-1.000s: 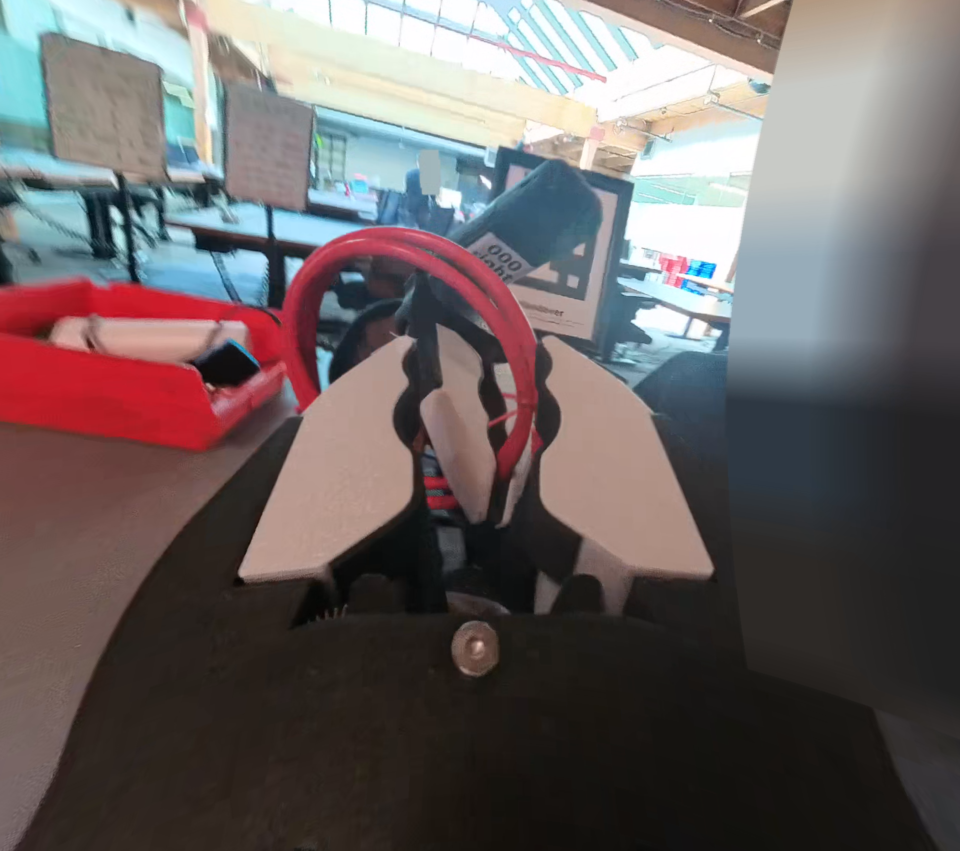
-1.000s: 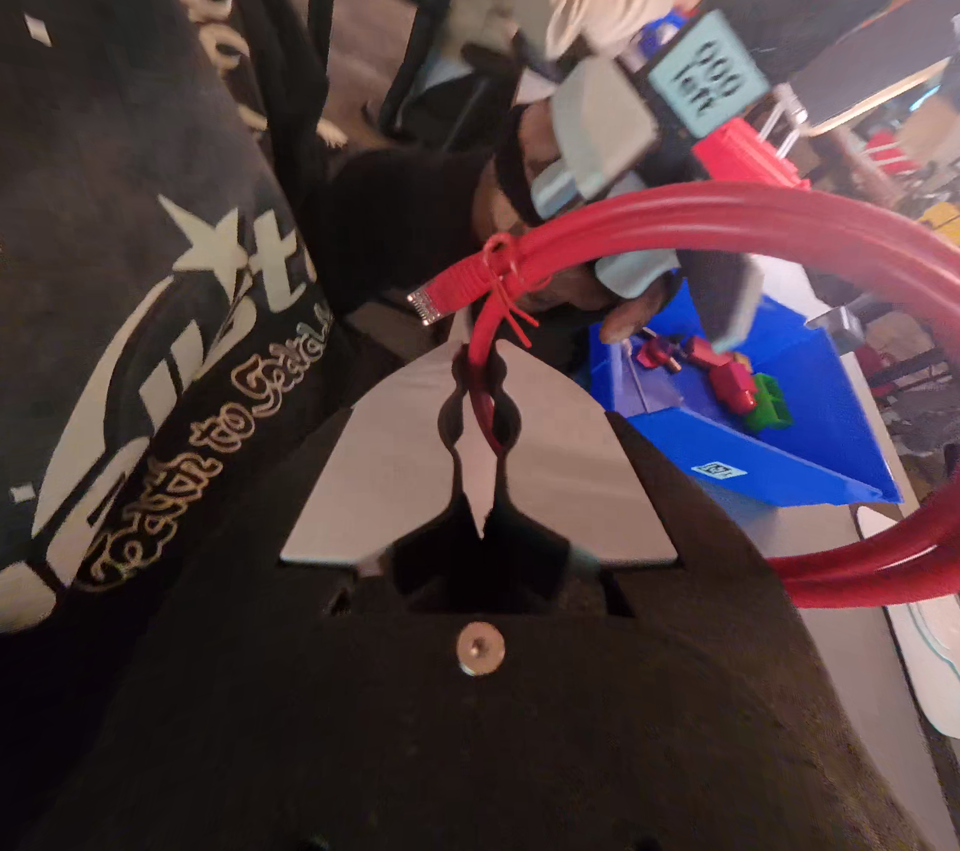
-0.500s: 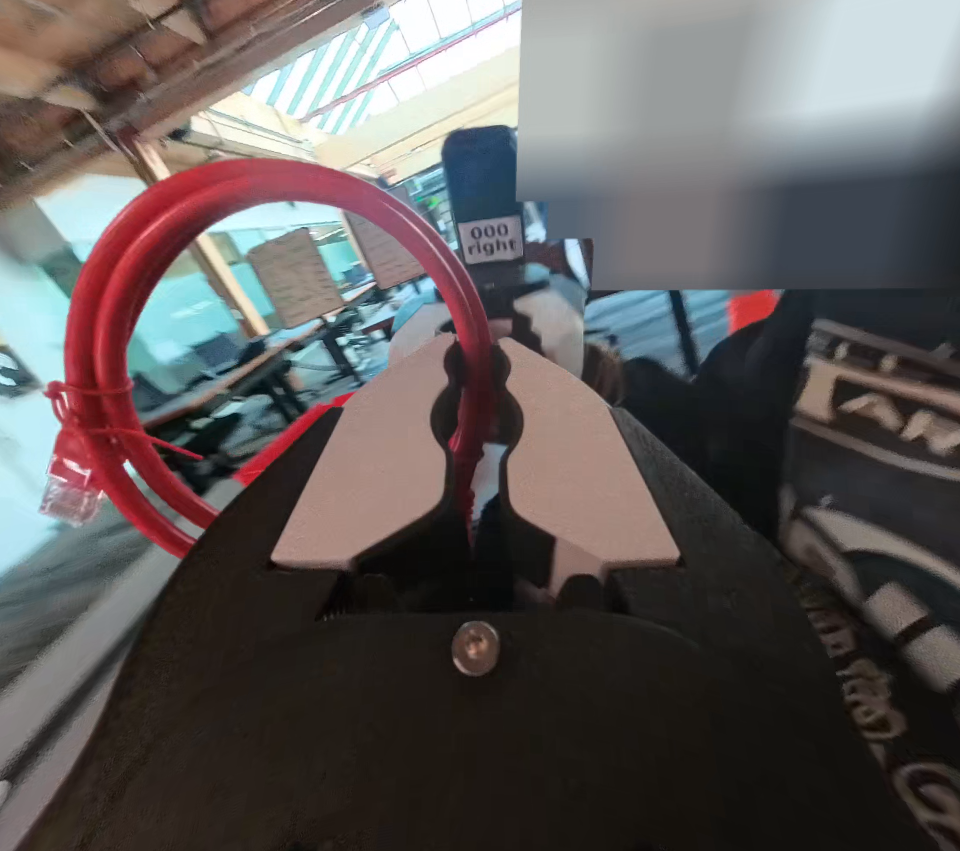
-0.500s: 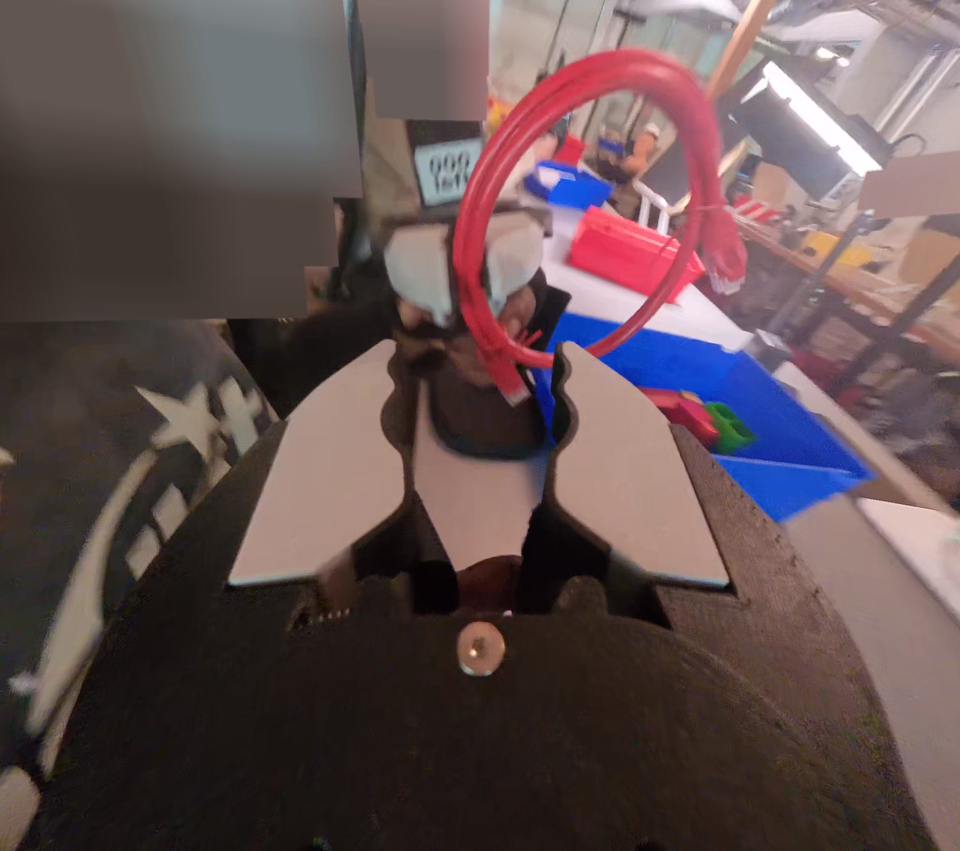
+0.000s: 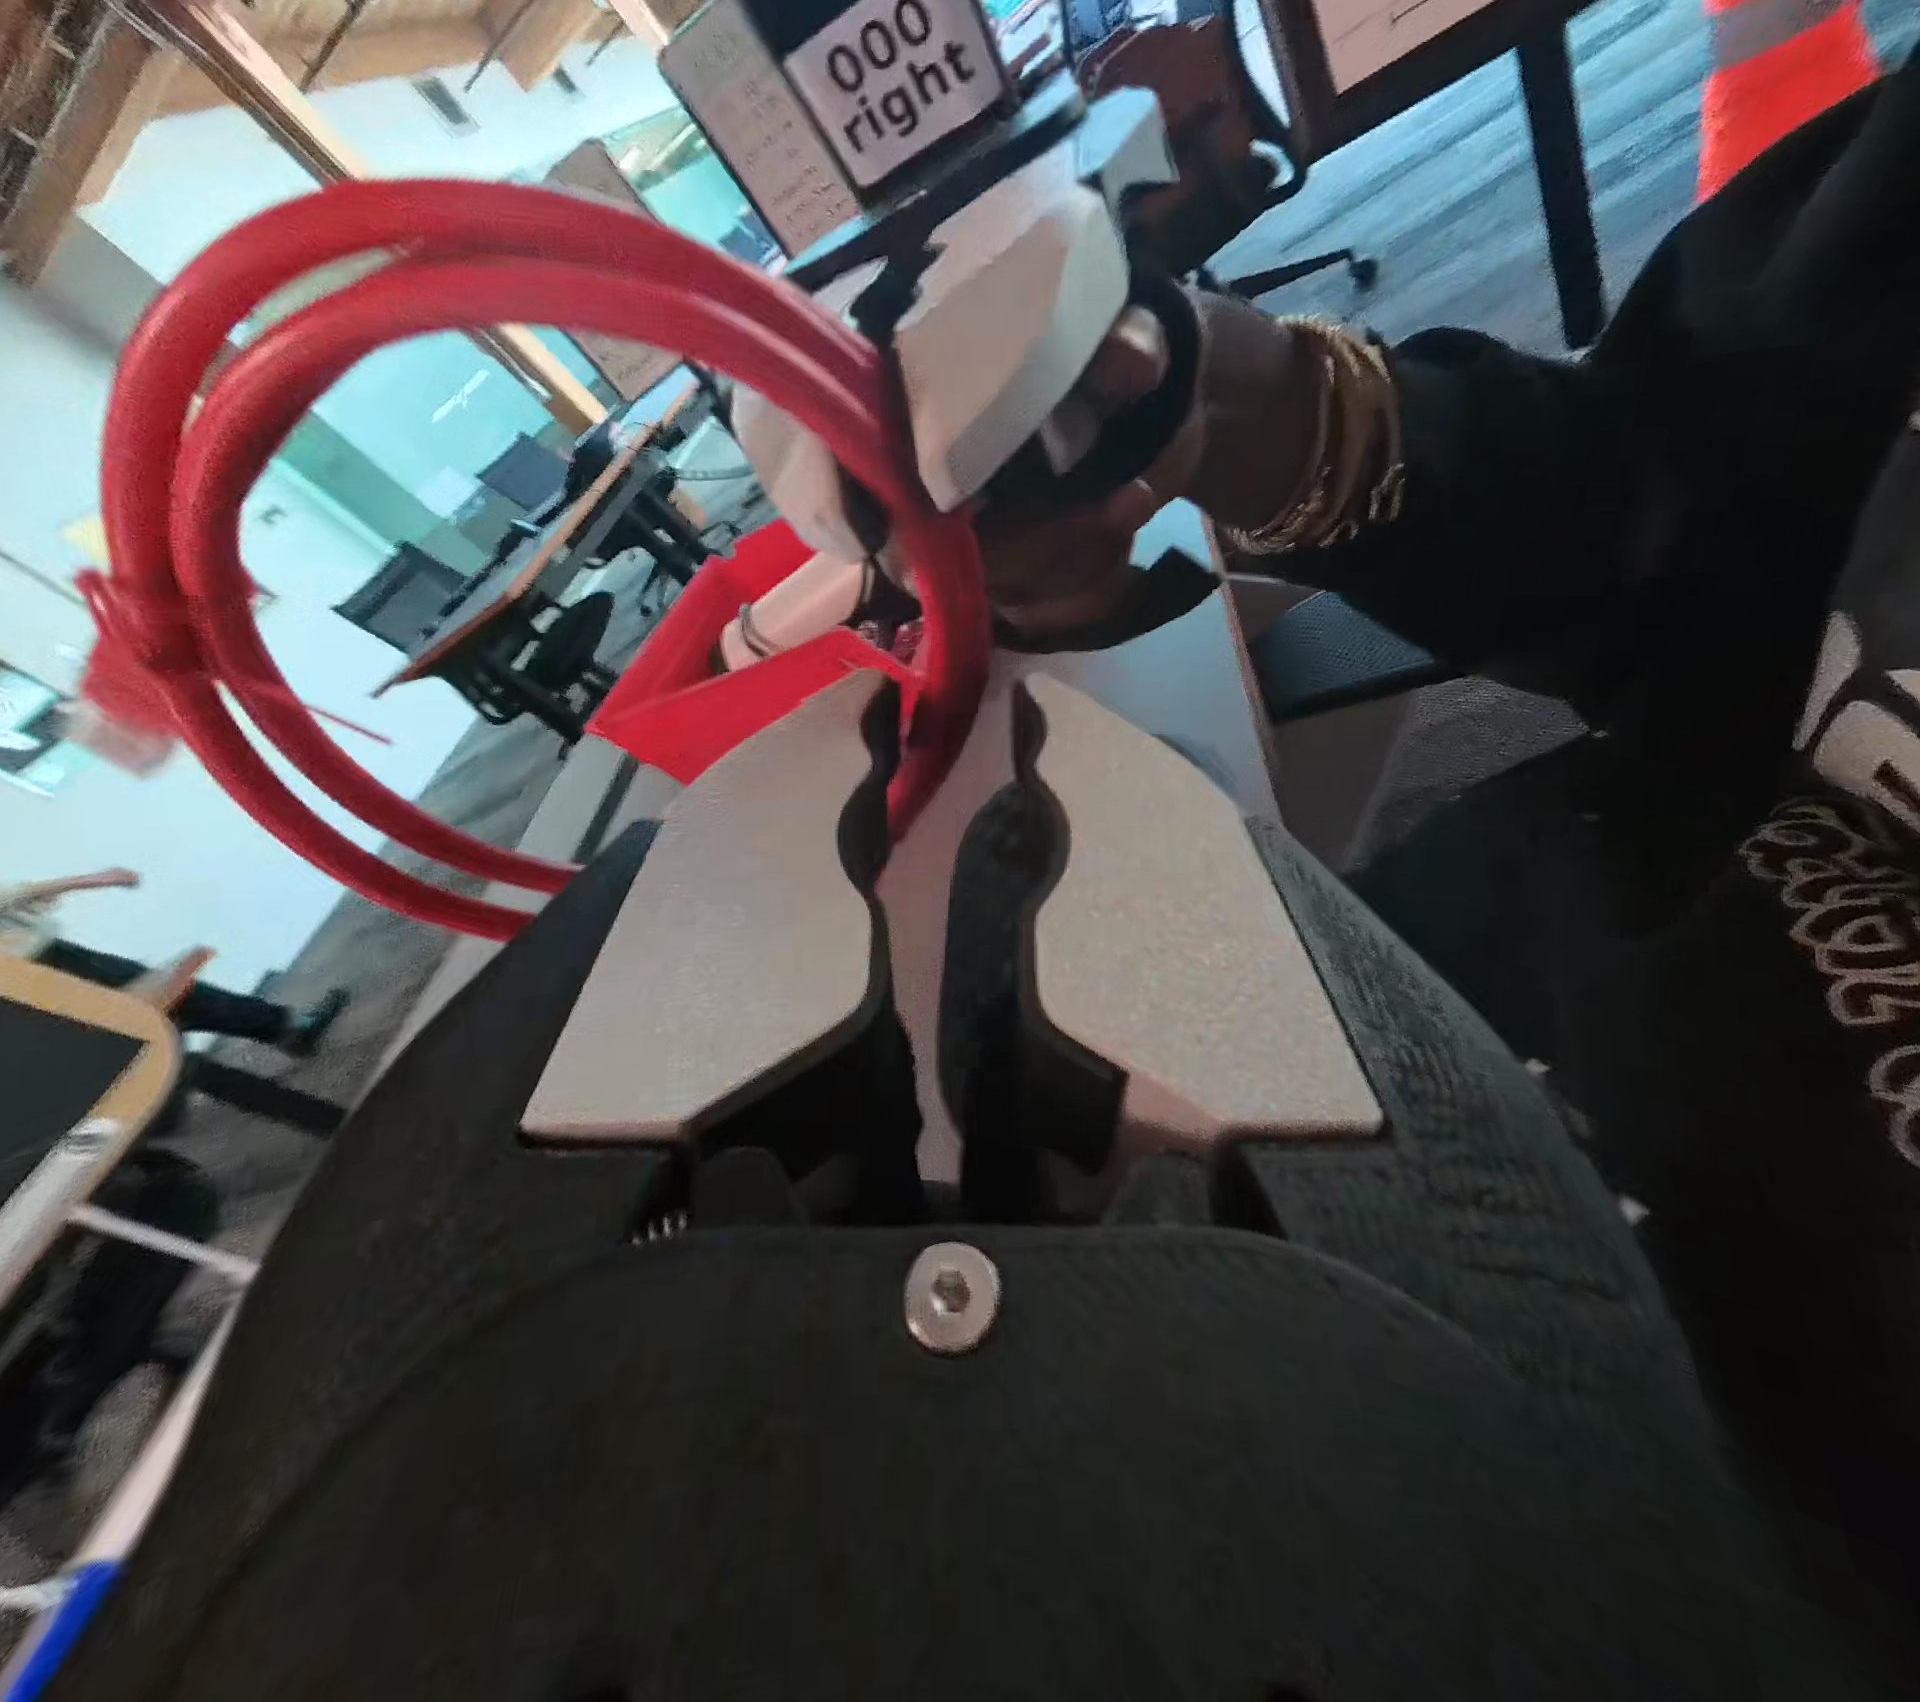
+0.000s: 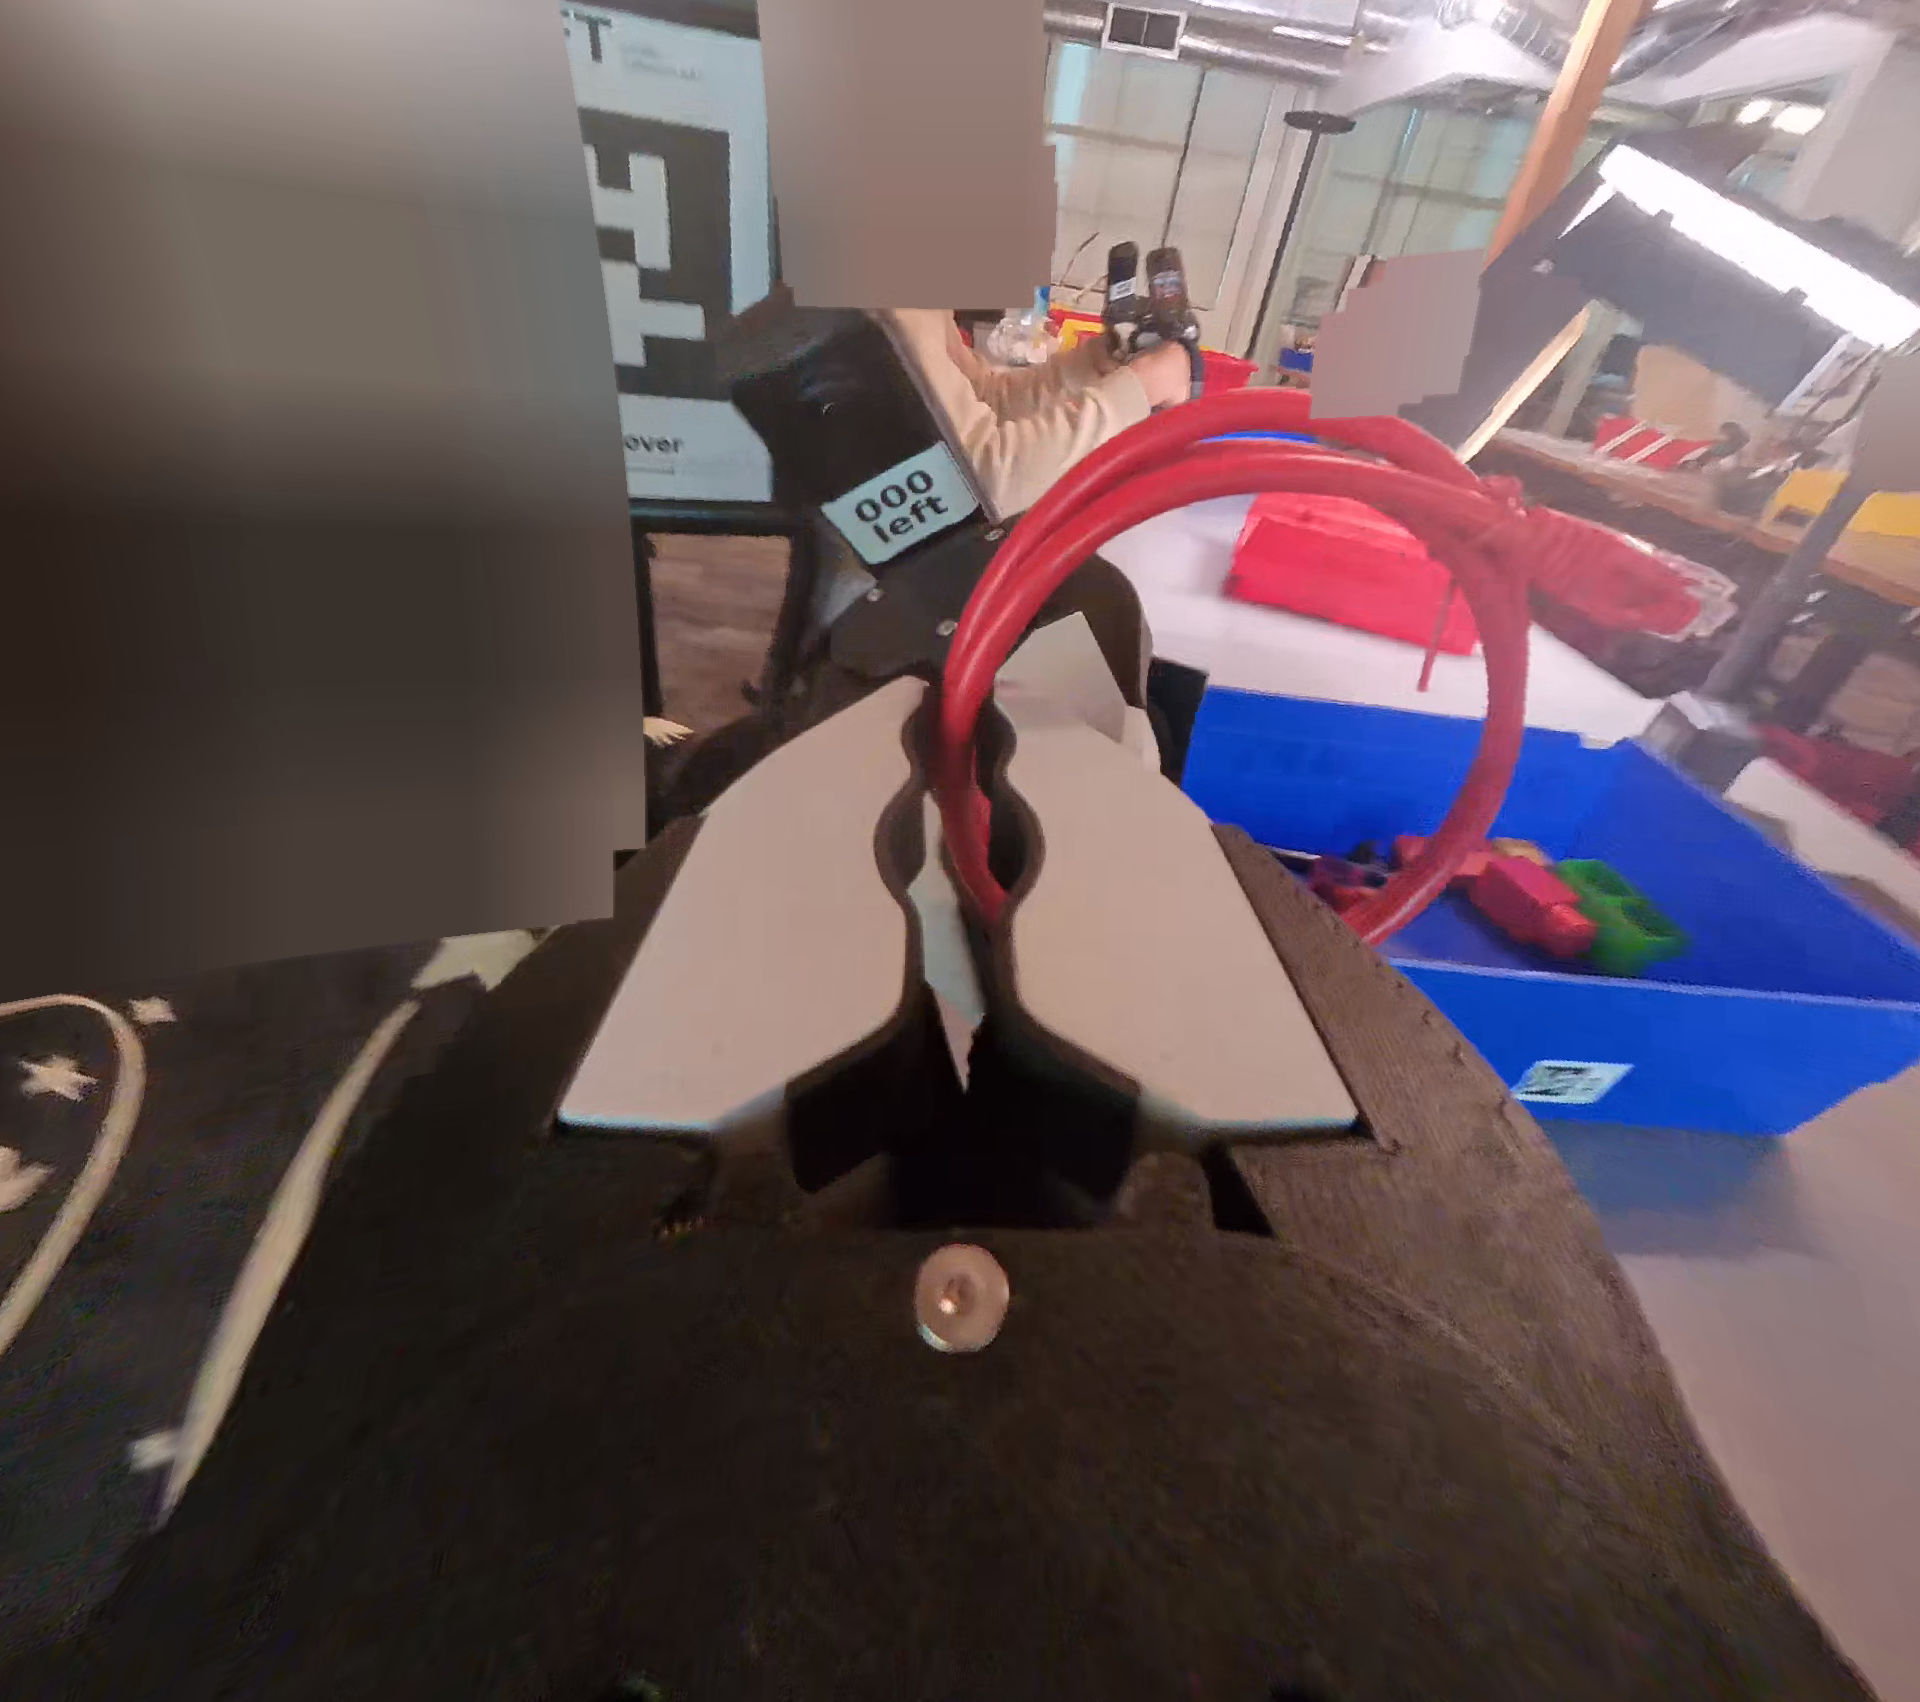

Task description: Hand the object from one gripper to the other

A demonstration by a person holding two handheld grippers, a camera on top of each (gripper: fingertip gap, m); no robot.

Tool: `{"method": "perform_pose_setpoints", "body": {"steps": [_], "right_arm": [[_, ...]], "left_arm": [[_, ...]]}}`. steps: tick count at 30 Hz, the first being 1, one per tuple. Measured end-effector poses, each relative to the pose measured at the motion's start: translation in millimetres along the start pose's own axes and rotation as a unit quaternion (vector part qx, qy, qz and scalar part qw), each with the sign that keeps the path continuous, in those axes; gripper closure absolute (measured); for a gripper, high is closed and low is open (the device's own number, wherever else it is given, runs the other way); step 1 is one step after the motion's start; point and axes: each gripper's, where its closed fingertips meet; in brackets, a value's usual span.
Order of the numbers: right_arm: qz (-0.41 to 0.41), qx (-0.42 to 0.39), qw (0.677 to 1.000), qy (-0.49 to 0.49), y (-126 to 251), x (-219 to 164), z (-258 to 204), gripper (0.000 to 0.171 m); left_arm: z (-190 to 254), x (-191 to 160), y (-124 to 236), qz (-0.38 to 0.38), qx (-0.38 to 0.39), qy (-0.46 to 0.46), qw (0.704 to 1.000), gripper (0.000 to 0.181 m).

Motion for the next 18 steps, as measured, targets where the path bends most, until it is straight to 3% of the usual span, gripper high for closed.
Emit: {"method": "perform_pose_setpoints", "body": {"steps": [1, 4, 7, 10, 11, 14, 18], "right_arm": [[-0.004, -0.008, 1.0, 0.029, 0.9, -1.1, 1.3, 0.164], [-0.043, -0.032, 0.989, 0.138, 2.8, -9.7, 3.5, 0.165], [-0.123, -0.068, 0.961, 0.237, 2.4, -27.3, 10.4, 0.165], [-0.18, -0.074, 0.93, 0.313, -1.6, -41.4, 9.4, 0.165], [-0.191, -0.073, 0.923, 0.325, -3.5, -44.4, 8.1, 0.165], [-0.185, -0.084, 0.924, 0.323, -6.8, -41.6, 7.3, 0.163], [-0.123, -0.04, 0.97, 0.207, -2.6, -28.6, -2.6, 0.143]], "left_arm": [[1.5, 2.5, 2.8, 0.014, -0.019, 0.03, 0.999, 0.153], [3.6, 27.1, 18.8, 0.107, -0.1, 0.17, 0.975, 0.138], [-16.4, 46.4, 29.4, 0.176, -0.091, 0.29, 0.936, 0.137], [-23.0, 56.4, 34.6, 0.206, -0.088, 0.342, 0.913, 0.14], [-23.0, 59.3, 36.3, 0.215, -0.093, 0.35, 0.907, 0.153], [-15.9, 66.4, 39.6, 0.233, -0.121, 0.337, 0.904, 0.159], [-9.6, 61.2, 35.4, 0.213, -0.096, 0.249, 0.94, 0.168]]}}
Point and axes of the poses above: each gripper's, where its closed fingertips meet, y back along the fingers, x out of its top, z = x × y across the jaws, and after that the axes turned 3 degrees about y, right-handed
